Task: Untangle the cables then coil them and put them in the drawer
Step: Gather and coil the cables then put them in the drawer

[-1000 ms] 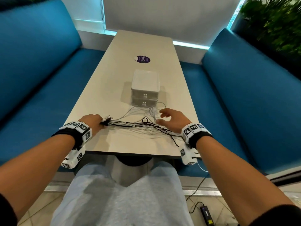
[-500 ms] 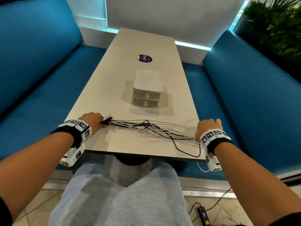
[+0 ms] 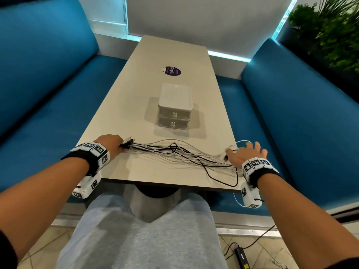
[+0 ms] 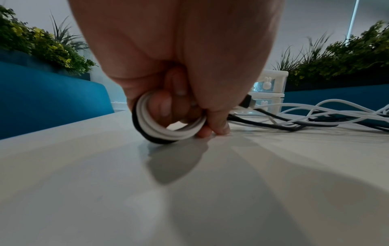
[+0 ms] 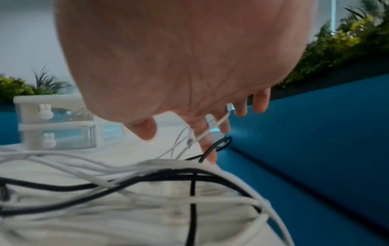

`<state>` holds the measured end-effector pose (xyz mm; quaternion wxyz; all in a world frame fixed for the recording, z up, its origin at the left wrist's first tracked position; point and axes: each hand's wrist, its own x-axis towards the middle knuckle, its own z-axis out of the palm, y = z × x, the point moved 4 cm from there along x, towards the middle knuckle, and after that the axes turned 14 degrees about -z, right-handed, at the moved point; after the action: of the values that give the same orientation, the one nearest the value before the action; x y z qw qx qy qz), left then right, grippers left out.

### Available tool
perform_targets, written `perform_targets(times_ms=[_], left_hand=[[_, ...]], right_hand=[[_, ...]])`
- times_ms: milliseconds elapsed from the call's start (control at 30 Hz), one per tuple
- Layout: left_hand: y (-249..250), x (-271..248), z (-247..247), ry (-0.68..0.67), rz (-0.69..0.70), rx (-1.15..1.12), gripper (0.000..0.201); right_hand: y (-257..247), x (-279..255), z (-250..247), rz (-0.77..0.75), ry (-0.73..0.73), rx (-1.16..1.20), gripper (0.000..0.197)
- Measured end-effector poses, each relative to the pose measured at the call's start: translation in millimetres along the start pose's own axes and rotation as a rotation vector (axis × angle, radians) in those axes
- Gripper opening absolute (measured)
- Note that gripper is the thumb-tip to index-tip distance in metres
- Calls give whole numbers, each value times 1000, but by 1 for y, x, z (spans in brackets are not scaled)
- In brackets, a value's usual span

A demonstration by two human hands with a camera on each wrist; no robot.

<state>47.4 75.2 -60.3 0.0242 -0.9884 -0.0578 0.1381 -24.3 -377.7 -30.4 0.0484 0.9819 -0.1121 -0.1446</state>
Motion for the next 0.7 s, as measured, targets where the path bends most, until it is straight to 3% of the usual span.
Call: perform_targets(times_ms=[67,133,200,300,400,467,567,667,700], left_hand=[[-1,0,0,-5,-3,-2,38],[-1,1,2,-3,-7,-15,37],[-2,1,3,-7,-12,-29,37],[-2,1,4,-8,-17,-33,35],[-2,1,3,-4,-17,-41,35],[-2,1,4,-2,-15,-44,35],[-3,1,4,5,-13,-48,35],[-2,-1,4,6,-15,-39,35],[-2,-1,4,4,-16,-40,35]], right_hand=[[-9,-1,-11,-41,183,-76,69],[-20,-4,-23,-106,363,-208,46],[-28,-6,-29,-130,420,-294,20],[-41,-6,-31,-201,399,-343,37],[-63,-7,-29,-485,441,-317,52],[-83,-6,-25,-663,386,-68,52],[-116,-14,-18,-747,174,286,33],[-137,-19,-7,-762,12,261,86],[-140,-18,-3,-745,-3,197,91]])
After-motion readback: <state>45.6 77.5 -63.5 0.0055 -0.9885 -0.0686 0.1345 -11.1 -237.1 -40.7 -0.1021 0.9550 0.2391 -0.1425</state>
